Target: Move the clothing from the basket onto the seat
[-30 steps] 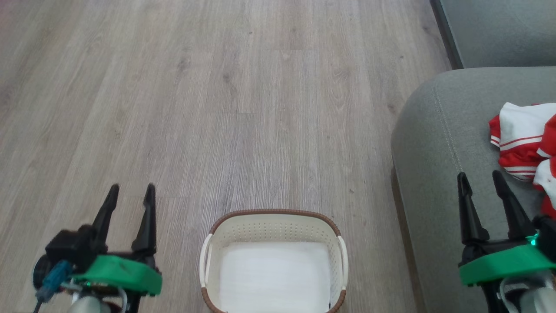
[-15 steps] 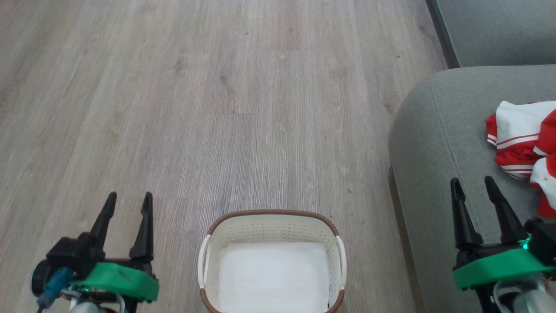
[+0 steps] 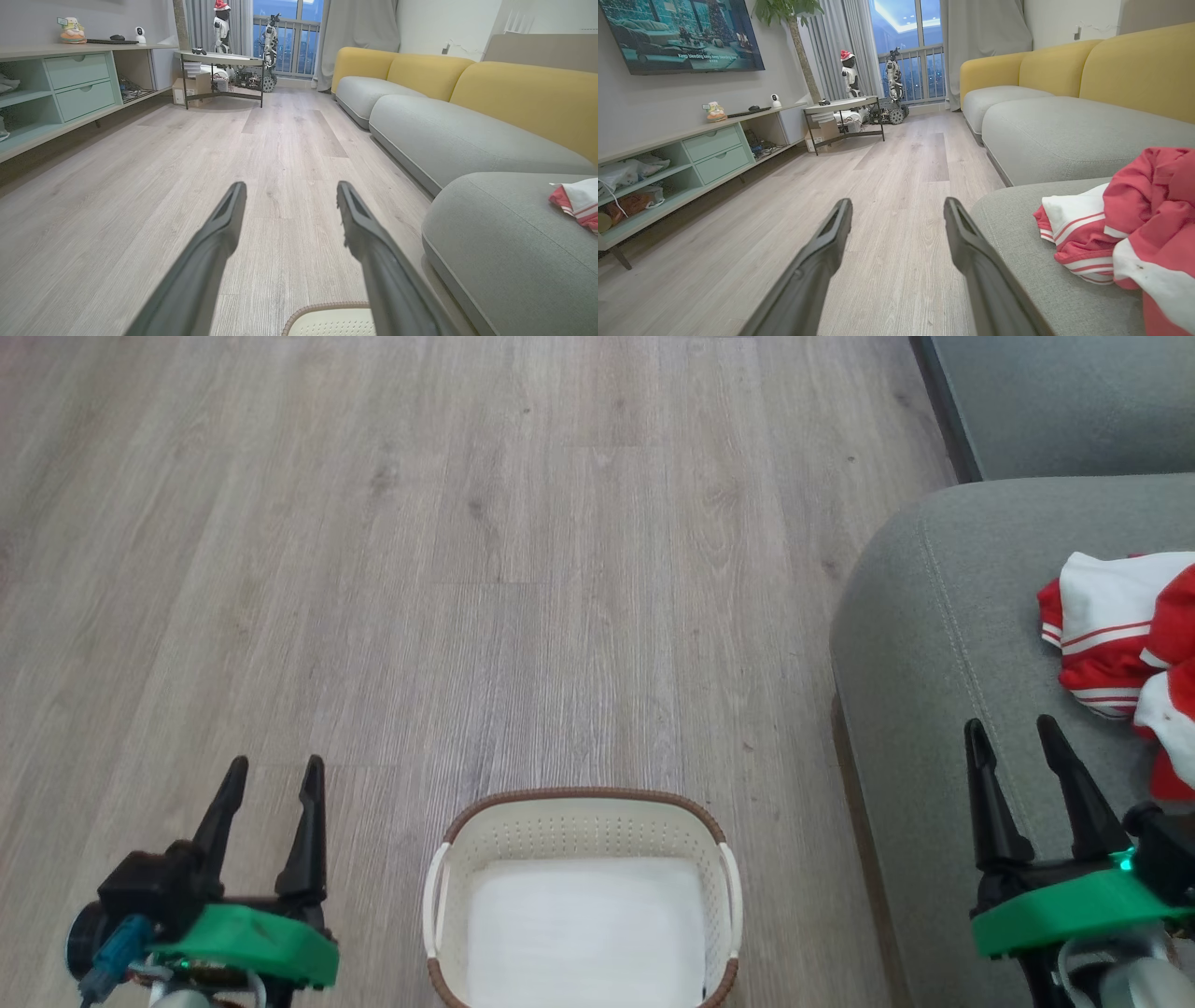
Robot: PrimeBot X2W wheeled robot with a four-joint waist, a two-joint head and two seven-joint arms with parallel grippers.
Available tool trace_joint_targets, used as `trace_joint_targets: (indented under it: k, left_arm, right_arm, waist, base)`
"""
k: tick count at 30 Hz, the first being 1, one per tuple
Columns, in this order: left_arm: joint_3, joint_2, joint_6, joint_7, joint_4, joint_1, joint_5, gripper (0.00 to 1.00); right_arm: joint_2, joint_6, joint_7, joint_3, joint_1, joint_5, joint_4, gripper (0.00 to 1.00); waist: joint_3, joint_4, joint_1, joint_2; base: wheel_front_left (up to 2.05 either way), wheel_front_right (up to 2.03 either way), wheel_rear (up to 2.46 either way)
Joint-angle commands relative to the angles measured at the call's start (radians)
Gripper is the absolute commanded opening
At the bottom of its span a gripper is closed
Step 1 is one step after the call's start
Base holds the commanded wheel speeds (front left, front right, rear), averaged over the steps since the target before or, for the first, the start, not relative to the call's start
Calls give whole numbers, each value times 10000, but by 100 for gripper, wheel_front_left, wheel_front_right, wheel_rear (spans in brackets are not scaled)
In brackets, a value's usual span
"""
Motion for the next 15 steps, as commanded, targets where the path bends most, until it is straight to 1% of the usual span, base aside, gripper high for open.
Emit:
trace_joint_targets:
  k: [1,9,10,13,15]
  left_arm:
    - [456,86,-16,-126,-229,-393,108,100]
    - [626,-85,-205,-126,-111,-399,256,100]
    - [138,-178,-197,0,174,0,183,0]
    - [3,-375,-191,34,731,236,144,0]
    - [40,-415,-208,86,806,252,-22,0]
  right_arm:
    - [-194,-2,-61,233,-322,71,-301,100]
    - [-184,-2,-14,241,-311,108,-329,100]
    - [1,0,9,10,-12,34,0,0]
    - [46,2,23,86,140,54,628,0]
    - [60,2,57,95,154,228,710,0]
  waist:
    - [-4,-6,0,-1]
    - [-14,-19,0,-1]
    - [-14,-19,0,-1]
    - [-13,-22,0,-1]
    - [-9,-28,0,-1]
  base:
    - [0,0,0]
    - [0,0,0]
    - [0,0,0]
    - [0,0,0]
    - [0,0,0]
